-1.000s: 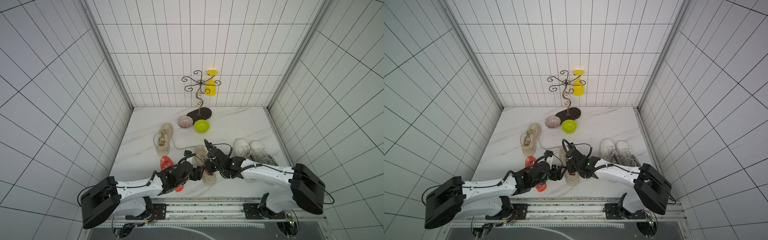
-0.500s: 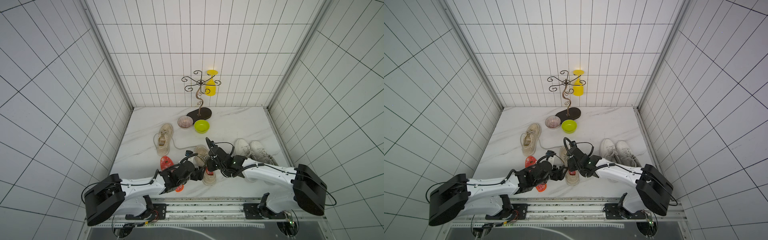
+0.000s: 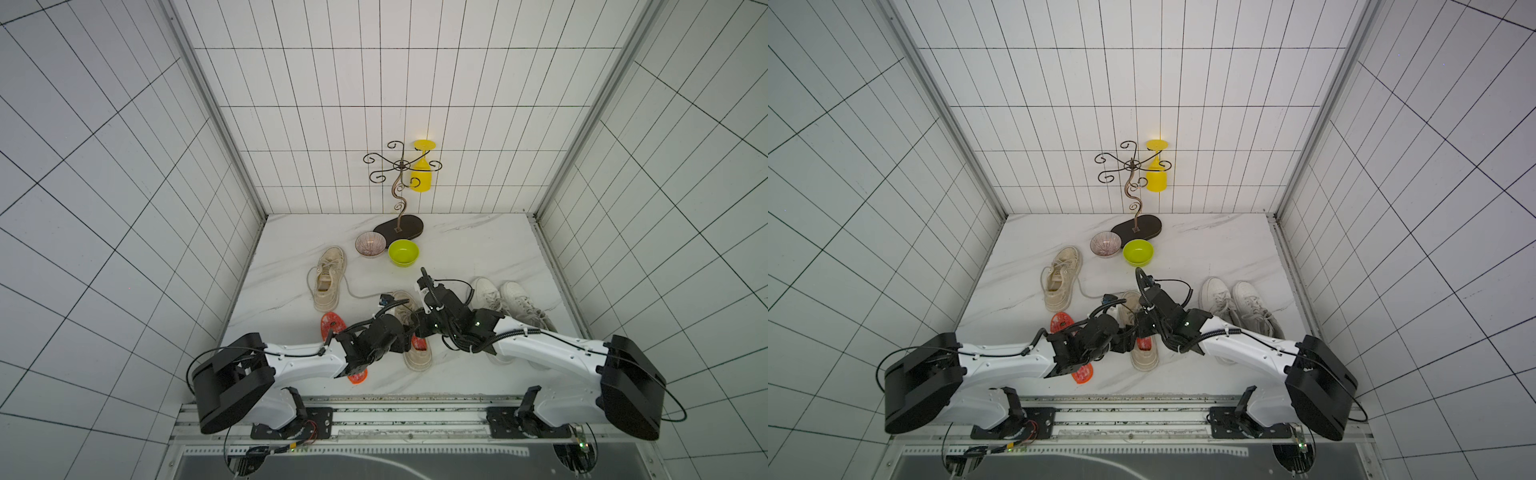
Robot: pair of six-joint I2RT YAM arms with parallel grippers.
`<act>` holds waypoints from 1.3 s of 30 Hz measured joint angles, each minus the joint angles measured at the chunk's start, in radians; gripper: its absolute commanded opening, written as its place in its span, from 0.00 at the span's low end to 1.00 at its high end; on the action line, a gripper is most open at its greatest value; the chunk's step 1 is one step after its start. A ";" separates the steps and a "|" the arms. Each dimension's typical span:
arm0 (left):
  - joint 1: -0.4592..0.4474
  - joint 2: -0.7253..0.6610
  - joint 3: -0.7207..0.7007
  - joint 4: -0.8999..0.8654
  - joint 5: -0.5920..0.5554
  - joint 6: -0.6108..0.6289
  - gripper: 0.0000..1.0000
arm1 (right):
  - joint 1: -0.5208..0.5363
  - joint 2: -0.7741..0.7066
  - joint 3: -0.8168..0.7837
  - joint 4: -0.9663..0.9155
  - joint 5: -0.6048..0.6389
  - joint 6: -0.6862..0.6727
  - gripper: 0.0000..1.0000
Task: Remove the insole from the shoe
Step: Untie the shoelace on the shoe.
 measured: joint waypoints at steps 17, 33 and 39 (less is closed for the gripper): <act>0.019 0.000 -0.017 0.057 0.031 0.005 0.15 | -0.024 -0.055 -0.052 0.000 -0.001 0.000 0.19; 0.019 0.000 -0.017 0.060 0.049 0.013 0.07 | -0.024 -0.103 -0.054 0.024 -0.035 -0.024 0.19; 0.019 0.000 -0.017 0.061 0.053 0.016 0.06 | -0.024 -0.070 -0.054 0.035 -0.038 -0.024 0.18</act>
